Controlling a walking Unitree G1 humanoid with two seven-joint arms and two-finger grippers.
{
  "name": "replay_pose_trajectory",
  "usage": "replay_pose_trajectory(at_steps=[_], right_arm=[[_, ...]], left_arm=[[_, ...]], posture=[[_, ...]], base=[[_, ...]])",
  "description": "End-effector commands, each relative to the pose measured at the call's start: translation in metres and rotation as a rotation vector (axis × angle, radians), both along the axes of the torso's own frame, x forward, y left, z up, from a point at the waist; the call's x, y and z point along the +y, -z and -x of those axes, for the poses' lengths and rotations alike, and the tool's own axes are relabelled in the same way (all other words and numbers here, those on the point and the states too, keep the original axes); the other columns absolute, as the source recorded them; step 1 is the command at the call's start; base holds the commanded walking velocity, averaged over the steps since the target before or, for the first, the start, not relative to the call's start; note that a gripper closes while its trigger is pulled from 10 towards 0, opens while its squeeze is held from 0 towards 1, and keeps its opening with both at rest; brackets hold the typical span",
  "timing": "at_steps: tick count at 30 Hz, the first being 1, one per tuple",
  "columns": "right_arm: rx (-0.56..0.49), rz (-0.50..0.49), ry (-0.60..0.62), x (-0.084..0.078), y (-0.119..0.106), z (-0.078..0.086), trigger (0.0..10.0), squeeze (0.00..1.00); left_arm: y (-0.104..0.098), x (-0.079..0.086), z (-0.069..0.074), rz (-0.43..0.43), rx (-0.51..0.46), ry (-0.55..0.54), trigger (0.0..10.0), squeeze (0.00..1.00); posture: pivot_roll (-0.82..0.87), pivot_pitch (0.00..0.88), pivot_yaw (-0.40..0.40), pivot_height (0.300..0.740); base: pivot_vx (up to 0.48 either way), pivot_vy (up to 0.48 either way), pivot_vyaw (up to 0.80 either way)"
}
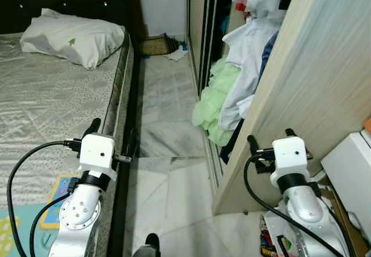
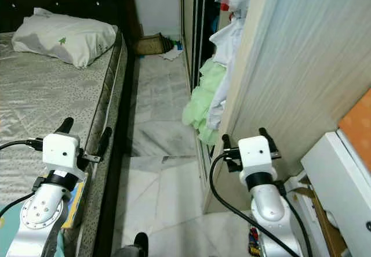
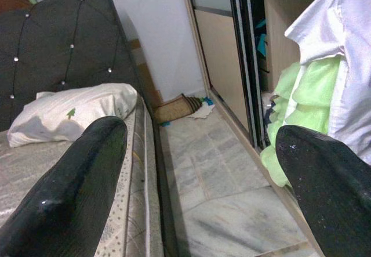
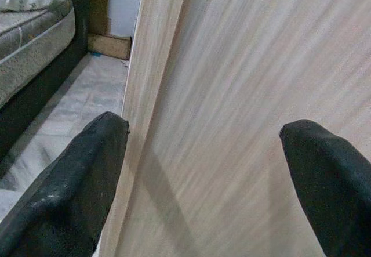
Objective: Clean up the room
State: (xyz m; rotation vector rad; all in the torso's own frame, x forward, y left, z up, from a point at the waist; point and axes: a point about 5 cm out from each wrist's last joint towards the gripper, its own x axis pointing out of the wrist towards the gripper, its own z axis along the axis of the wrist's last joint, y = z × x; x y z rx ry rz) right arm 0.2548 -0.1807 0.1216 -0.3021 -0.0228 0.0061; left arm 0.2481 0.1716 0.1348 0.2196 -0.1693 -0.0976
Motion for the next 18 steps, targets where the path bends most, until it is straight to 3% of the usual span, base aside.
replay_pose_trajectory(at_steps=[1, 16, 18], right_arm=[[0.003, -0.004, 0.001, 0.0004, 0.0008, 0.0011, 10.0, 0.0], [-0.002, -0.001, -0.001, -0.0003, -0.0007, 0.0013, 10.0, 0.0], [-0.004, 0.004, -0.002, -0.0005, -0.0013, 0.0013, 10.0, 0.0]], left_arm=[[0.0046, 0.0036, 0.0006, -0.015, 0.026, -0.01, 10.0, 0.0], [0.0045, 0.0032, -0.0009, -0.005, 0.023, -0.015, 10.0, 0.0], [0.0043, 0.0032, -0.0009, -0.005, 0.021, -0.016, 10.0, 0.0]], posture=[[-0.02, 0.143, -0.016, 0.74], [-0.02, 0.145, -0.018, 0.74], [-0.02, 0.145, -0.018, 0.74]], base=[[0.0, 0.0, 0.0], [0.0, 0.0, 0.0], [0.0, 0.0, 0.66]])
